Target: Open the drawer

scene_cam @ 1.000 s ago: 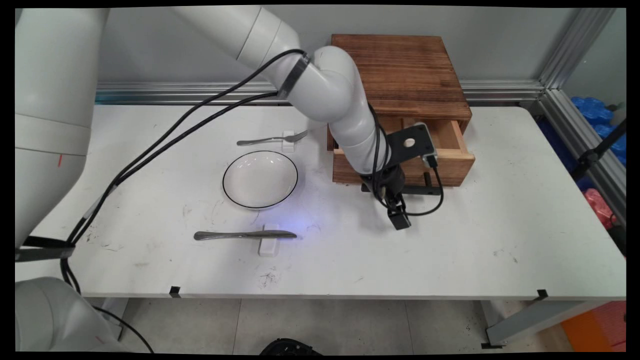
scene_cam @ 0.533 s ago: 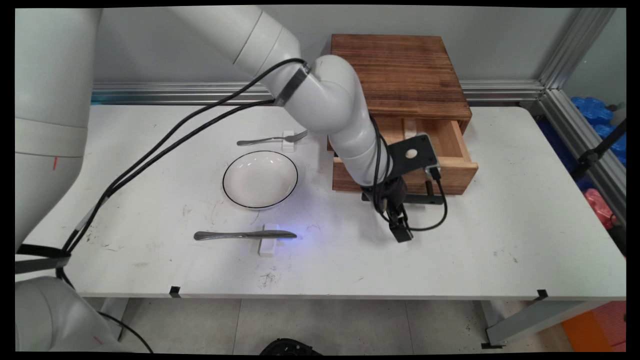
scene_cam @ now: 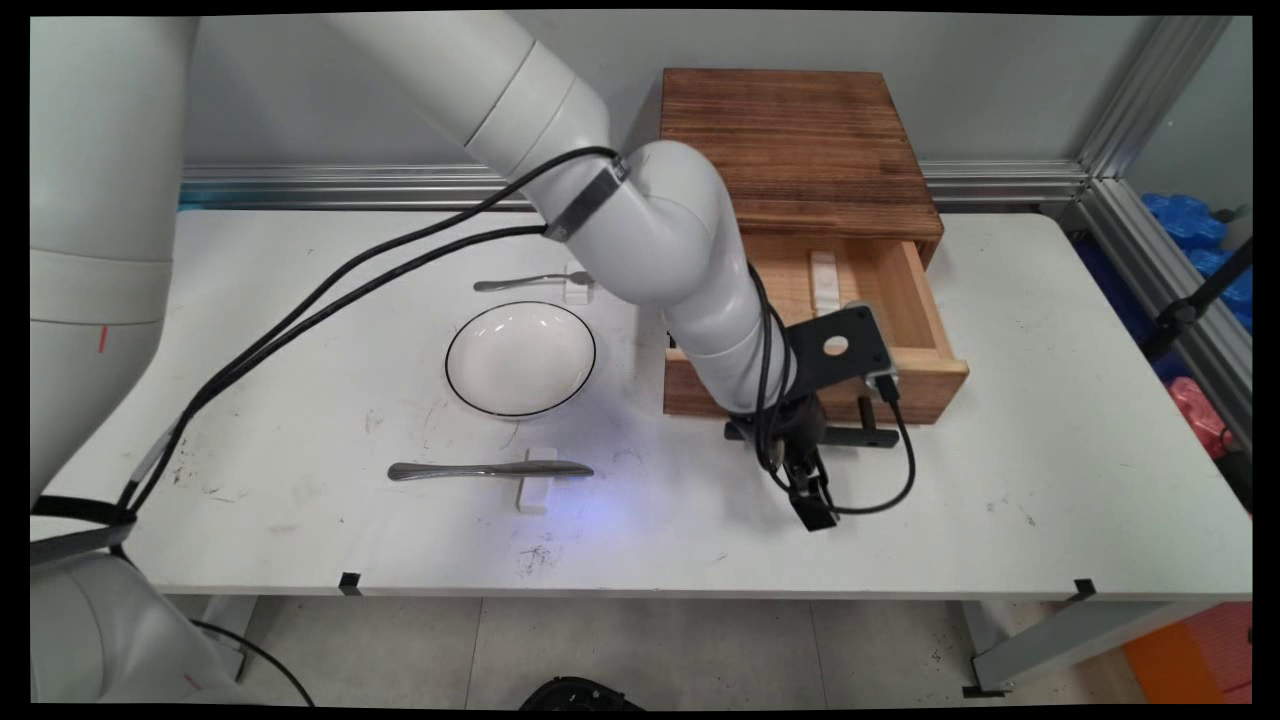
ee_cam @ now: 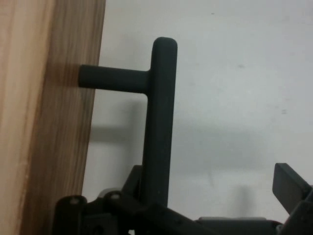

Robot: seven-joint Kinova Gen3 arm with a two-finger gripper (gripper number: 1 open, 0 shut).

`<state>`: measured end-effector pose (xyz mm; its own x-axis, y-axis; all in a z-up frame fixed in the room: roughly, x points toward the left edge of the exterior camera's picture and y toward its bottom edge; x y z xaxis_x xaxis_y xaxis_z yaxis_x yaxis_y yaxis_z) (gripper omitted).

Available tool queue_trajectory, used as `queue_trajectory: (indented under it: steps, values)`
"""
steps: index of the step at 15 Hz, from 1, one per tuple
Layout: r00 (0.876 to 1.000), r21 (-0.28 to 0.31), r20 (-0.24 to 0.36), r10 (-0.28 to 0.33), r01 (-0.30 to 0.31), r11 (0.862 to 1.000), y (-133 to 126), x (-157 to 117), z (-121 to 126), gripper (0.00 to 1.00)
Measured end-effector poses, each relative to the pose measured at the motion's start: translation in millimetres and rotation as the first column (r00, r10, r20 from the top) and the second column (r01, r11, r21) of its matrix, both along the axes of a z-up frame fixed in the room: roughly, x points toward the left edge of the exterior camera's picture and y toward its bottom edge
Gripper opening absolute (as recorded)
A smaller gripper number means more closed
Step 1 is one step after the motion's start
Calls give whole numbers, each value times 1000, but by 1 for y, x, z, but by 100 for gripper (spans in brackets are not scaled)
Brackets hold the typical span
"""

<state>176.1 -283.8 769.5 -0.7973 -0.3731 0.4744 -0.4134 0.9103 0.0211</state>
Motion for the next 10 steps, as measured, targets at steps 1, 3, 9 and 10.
queue_trajectory:
  steps: [1, 3, 9, 10]
  values:
    - [1000, 5, -3, -2, 2, 1000, 4, -2, 0, 100]
    - [1000, 12, -7, -6, 6, 1000, 10, -5, 1, 100]
    - [1000, 38, -20, -20, 20, 999, 32, -15, 4, 100]
    - [1000, 42, -22, -22, 23, 999, 35, -16, 4, 100]
